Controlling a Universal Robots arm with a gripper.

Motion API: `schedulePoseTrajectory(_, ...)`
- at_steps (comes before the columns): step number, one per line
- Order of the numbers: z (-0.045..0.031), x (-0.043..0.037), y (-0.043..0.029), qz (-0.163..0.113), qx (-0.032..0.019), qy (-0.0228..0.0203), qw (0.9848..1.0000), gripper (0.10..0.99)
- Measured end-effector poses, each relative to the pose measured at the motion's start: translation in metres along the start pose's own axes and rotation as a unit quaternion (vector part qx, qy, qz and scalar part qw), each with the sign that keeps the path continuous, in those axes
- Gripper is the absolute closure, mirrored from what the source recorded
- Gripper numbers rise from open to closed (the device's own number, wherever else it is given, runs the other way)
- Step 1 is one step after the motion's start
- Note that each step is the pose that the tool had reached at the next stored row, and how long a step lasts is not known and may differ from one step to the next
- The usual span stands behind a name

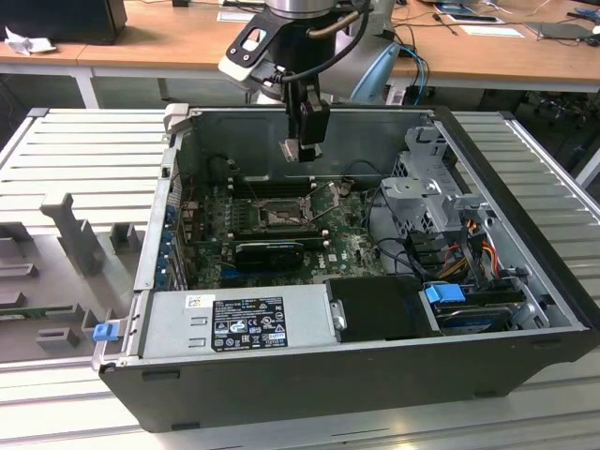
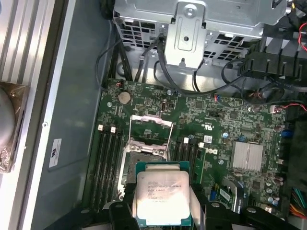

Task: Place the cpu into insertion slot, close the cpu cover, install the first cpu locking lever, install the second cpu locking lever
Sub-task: 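Place the cpu into insertion slot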

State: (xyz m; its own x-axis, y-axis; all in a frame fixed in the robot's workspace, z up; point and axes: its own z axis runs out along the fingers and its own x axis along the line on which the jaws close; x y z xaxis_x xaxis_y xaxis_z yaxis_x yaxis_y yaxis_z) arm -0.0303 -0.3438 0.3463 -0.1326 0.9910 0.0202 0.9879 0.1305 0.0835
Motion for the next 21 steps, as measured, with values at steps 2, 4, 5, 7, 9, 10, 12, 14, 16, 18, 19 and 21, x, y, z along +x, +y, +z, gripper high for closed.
schedulePoseTrajectory(2,0.0006,0.0000,-0.0001,0.015,-0.0003,-0.0013,0.9999,0.561)
schedulePoseTrajectory(4,0.0009,0.0000,-0.0004,0.026,-0.0005,-0.0022,0.9997,0.561)
schedulePoseTrajectory(5,0.0013,0.0001,-0.0006,0.029,-0.0005,-0.0025,0.9996,0.561)
schedulePoseTrajectory(7,0.0020,0.0001,-0.0006,0.030,-0.0006,-0.0026,0.9995,0.561)
schedulePoseTrajectory(9,0.0024,0.0000,-0.0007,0.030,-0.0006,-0.0026,0.9995,0.561)
schedulePoseTrajectory(10,0.0027,0.0000,-0.0007,0.030,-0.0006,-0.0026,0.9995,0.561)
schedulePoseTrajectory(12,0.0035,0.0000,-0.0008,0.030,-0.0006,-0.0025,0.9995,0.561)
schedulePoseTrajectory(14,0.0044,0.0000,-0.0009,0.030,-0.0006,-0.0026,0.9995,0.561)
schedulePoseTrajectory(16,0.0053,0.0000,-0.0010,0.032,-0.0004,-0.0028,0.9995,0.561)
schedulePoseTrajectory(18,0.0059,-0.0001,-0.0010,0.042,-0.0007,-0.0035,0.9991,0.561)
schedulePoseTrajectory(19,0.0060,-0.0001,-0.0010,0.047,-0.0007,-0.0040,0.9989,0.561)
schedulePoseTrajectory(21,0.0063,-0.0001,-0.0010,0.055,-0.0009,-0.0045,0.9985,0.561)
